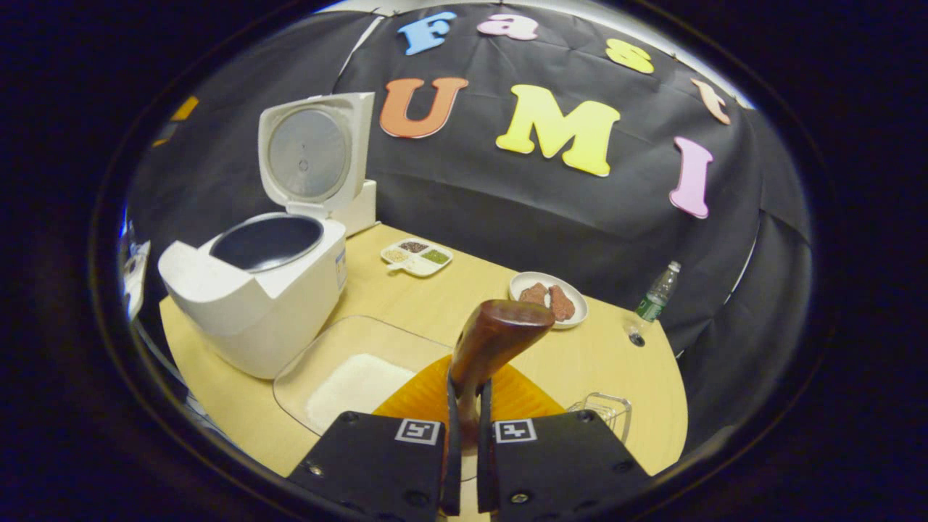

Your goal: Close the left gripper, press the button to open the rice cooker; take a wooden spoon from the chopstick holder with the right hand, scoop a spoonful of rice and pour it into the rice cooker, then put the wooden spoon back into the chopstick holder.

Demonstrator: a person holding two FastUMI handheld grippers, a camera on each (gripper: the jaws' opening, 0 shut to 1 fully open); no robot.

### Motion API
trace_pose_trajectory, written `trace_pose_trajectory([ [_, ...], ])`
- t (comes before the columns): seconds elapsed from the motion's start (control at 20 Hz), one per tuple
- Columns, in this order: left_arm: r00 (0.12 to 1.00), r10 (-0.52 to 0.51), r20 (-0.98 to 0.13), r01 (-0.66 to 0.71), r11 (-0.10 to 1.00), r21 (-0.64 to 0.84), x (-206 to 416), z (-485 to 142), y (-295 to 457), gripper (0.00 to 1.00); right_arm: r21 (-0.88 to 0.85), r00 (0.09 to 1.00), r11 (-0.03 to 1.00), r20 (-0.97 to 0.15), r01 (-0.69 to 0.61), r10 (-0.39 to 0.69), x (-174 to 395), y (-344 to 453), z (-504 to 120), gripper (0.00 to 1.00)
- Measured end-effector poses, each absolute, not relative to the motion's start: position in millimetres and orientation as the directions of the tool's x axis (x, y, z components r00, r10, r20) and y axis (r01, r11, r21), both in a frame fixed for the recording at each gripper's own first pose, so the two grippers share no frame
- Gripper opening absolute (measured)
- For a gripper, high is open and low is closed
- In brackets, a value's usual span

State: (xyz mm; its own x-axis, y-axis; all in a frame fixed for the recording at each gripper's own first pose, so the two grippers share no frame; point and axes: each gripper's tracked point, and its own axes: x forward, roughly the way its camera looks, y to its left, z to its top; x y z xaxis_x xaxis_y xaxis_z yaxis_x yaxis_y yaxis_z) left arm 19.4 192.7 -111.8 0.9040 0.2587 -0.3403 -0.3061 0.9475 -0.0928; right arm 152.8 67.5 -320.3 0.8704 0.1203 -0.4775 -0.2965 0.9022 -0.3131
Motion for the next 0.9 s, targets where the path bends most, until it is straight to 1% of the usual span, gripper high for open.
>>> trace_pose_trajectory([
  [0.1, 0.906, 0.248, -0.344, -0.294, 0.952, -0.088, 19, -112, 192, 0.94, -0.344, 0.876, 0.892, -0.471, -0.292, 0.105, 151, 70, -331, 0.14],
  [0.2, 0.906, 0.240, -0.349, -0.285, 0.955, -0.085, 19, -114, 192, 0.94, -0.327, 0.879, 0.902, -0.466, -0.281, 0.105, 153, 74, -333, 0.14],
  [0.4, 0.904, 0.228, -0.362, -0.275, 0.958, -0.081, 14, -118, 196, 0.94, -0.152, 0.851, 0.955, -0.503, -0.255, 0.148, 153, 86, -340, 0.14],
  [0.55, 0.901, 0.228, -0.370, -0.274, 0.959, -0.074, 6, -121, 203, 0.94, -0.038, 0.829, 0.972, -0.530, -0.231, 0.177, 152, 93, -340, 0.14],
  [0.7, 0.889, 0.243, -0.387, -0.290, 0.955, -0.066, -2, -126, 213, 0.94, 0.079, 0.808, 0.971, -0.542, -0.226, 0.232, 148, 105, -341, 0.14],
  [0.9, 0.880, 0.264, -0.394, -0.313, 0.948, -0.065, -11, -126, 217, 0.95, 0.247, 0.794, 0.949, -0.527, -0.197, 0.302, 144, 118, -340, 0.14],
])
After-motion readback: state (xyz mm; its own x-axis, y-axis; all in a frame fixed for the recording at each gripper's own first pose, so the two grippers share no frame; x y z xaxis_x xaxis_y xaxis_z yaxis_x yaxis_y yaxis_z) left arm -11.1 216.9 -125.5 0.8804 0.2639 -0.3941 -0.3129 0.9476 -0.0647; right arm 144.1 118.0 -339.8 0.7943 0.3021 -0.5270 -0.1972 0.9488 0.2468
